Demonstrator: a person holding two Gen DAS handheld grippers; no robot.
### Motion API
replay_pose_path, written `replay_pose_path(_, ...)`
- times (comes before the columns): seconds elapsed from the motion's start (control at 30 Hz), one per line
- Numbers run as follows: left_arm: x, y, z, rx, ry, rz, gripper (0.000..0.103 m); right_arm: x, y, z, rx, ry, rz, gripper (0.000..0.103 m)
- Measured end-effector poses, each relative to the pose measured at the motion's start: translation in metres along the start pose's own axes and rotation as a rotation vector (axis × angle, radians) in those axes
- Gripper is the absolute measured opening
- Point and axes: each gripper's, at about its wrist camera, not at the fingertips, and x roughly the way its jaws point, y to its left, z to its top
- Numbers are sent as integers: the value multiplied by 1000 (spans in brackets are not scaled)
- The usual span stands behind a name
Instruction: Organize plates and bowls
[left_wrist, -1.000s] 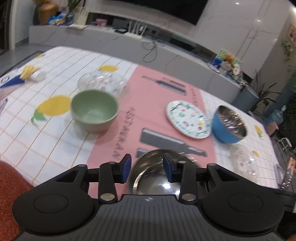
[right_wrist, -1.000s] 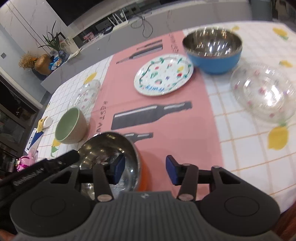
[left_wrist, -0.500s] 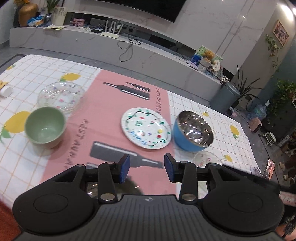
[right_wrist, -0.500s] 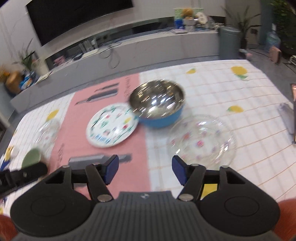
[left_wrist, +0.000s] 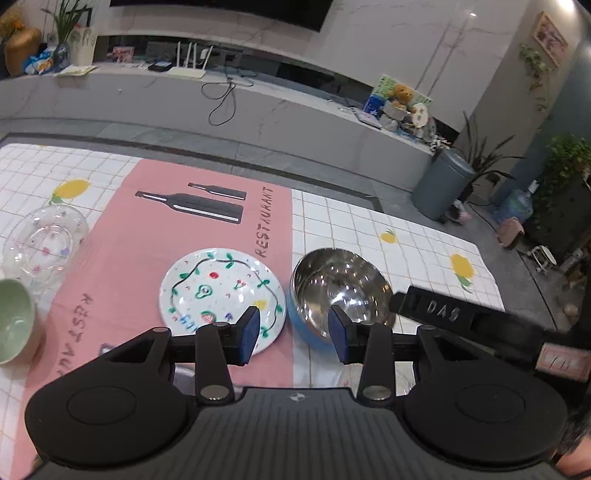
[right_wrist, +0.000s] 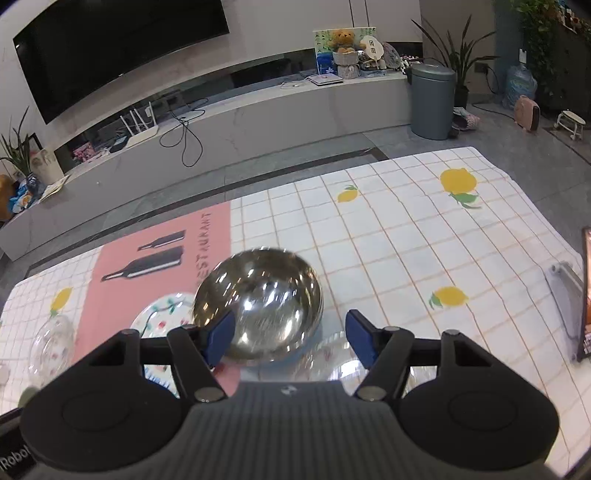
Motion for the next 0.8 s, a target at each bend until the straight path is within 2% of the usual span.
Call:
replay_pose_path(0.07,16,-1,4,-25,10,-4,48,16,-4,4,6,7,-1,64)
replay_pose_path(0.13,33,-2,6,-31,17,24,48,31,-9,5,9,16,-6,64)
replay_pose_path(0.17,42,-2,6,-34,26,44,48,38,-12,5,13,25,-16,58)
replay_pose_path(0.23,58,-1,7,-54,37,55,48,51,-18,6,28,62,-5,54)
replay_pose_path(0.33,77,1,10,-106,55,58,48,67,-23,8,55,111,38,54)
replay_pose_path(0.4,88,1,13,-133,75,64,48,75,-25,10,70,126,34,54)
replay_pose_path(0.5,100,-1,14,-127,84,79,48,86,-24,12,86,155,42,53)
replay_pose_path(0.63,116,-7,15,-104,106,106,47,97,-26,13,121,198,80,46)
replay_pose_path(0.7,122,-9,14,-97,119,106,47,102,-25,12,132,207,61,40)
replay_pose_path(0.77,126,-12,13,-87,124,112,40,107,-24,10,132,224,60,29)
replay_pose_path(0.8,128,-12,13,-84,127,118,36,109,-25,10,138,236,70,28)
